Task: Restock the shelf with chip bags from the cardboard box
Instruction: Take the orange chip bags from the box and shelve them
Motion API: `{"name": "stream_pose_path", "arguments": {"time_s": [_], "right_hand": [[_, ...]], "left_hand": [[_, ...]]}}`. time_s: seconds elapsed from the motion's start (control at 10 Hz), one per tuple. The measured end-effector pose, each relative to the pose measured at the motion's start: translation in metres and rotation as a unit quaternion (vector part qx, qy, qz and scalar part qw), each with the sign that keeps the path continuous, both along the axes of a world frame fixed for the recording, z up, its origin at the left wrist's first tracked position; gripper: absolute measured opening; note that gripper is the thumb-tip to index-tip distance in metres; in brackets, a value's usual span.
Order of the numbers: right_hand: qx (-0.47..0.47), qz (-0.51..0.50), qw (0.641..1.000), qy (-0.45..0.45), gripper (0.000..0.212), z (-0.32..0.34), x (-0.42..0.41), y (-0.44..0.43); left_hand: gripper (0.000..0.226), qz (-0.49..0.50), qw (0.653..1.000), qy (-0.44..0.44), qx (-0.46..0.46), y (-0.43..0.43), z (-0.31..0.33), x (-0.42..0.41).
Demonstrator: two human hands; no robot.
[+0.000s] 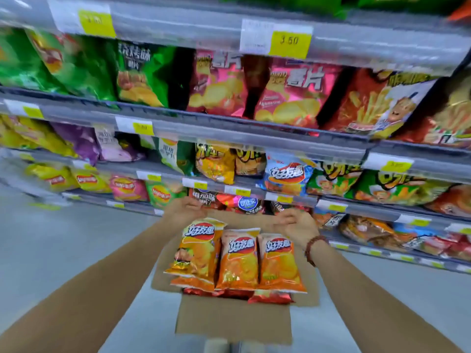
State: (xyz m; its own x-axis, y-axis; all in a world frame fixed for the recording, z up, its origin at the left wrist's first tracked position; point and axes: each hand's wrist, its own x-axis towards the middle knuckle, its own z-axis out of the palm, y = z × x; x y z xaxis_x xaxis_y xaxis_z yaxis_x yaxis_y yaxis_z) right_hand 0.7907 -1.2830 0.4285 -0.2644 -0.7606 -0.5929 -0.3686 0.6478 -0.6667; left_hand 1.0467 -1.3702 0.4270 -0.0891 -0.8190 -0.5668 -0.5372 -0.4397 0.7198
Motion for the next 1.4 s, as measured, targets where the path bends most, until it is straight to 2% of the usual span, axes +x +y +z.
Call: {"name": "stream_pose_path", "arguments": {"time_s": [0.1, 0.2, 0.3, 0.4, 0.5, 0.6, 0.7, 0.8, 0.9, 1.0, 1.2, 1.3, 1.4], "right_hand": [[0.115, -0.039, 0.991, -0.057, 0.034, -0.065, 0.01, 0.01], [0.148, 0.008, 0.988, -0.047, 0.025, -0.14, 0.013, 0.023], [0.122, 0.022, 0.992, 0.024, 0.034, -0.188, 0.02, 0.035], [0.136, 0.03, 0.99, 0.03, 0.049, -0.237, 0.03, 0.039], [0.165, 0.012, 0.986, -0.006, 0.029, -0.281, 0.034, 0.041], [0.151, -0.027, 0.988, -0.017, 0.05, -0.311, 0.037, 0.041], [0.146, -0.033, 0.988, -0.031, 0.069, -0.321, 0.043, 0.034], [0.154, -0.024, 0.987, -0.038, 0.061, -0.329, 0.048, 0.025], [0.182, -0.046, 0.979, -0.078, 0.077, -0.338, 0.053, 0.016], [0.199, -0.078, 0.967, -0.139, 0.082, -0.344, 0.058, 0.005], [0.21, -0.17, 0.936, -0.227, 0.071, -0.349, 0.062, -0.005], [0.221, -0.164, 0.945, -0.177, 0.073, -0.355, 0.058, 0.013], [0.287, -0.201, 0.907, -0.233, 0.05, -0.367, 0.053, 0.038]], "left_hand": [[0.042, 0.092, 0.995, -0.022, 0.031, 0.011, -0.069, 0.025], [0.052, 0.143, 0.988, -0.036, 0.047, 0.02, -0.128, 0.045], [0.048, 0.178, 0.982, -0.04, 0.043, 0.024, -0.175, 0.064], [0.045, 0.16, 0.984, -0.023, 0.072, 0.027, -0.224, 0.079], [0.05, 0.15, 0.985, -0.008, 0.088, 0.033, -0.261, 0.086], [0.01, 0.113, 0.989, 0.001, 0.099, 0.035, -0.288, 0.084], [0.01, 0.117, 0.987, 0.033, 0.105, 0.036, -0.296, 0.083], [0.005, 0.106, 0.982, 0.07, 0.14, 0.033, -0.299, 0.088], [0.046, 0.059, 0.978, 0.091, 0.178, 0.027, -0.301, 0.093], [0.096, 0.032, 0.976, 0.081, 0.2, 0.021, -0.305, 0.092], [0.115, 0.037, 0.968, 0.101, 0.226, 0.027, -0.313, 0.083], [0.108, 0.041, 0.967, 0.105, 0.228, 0.029, -0.315, 0.08], [0.093, 0.023, 0.971, 0.11, 0.21, 0.03, -0.312, 0.075]]}}
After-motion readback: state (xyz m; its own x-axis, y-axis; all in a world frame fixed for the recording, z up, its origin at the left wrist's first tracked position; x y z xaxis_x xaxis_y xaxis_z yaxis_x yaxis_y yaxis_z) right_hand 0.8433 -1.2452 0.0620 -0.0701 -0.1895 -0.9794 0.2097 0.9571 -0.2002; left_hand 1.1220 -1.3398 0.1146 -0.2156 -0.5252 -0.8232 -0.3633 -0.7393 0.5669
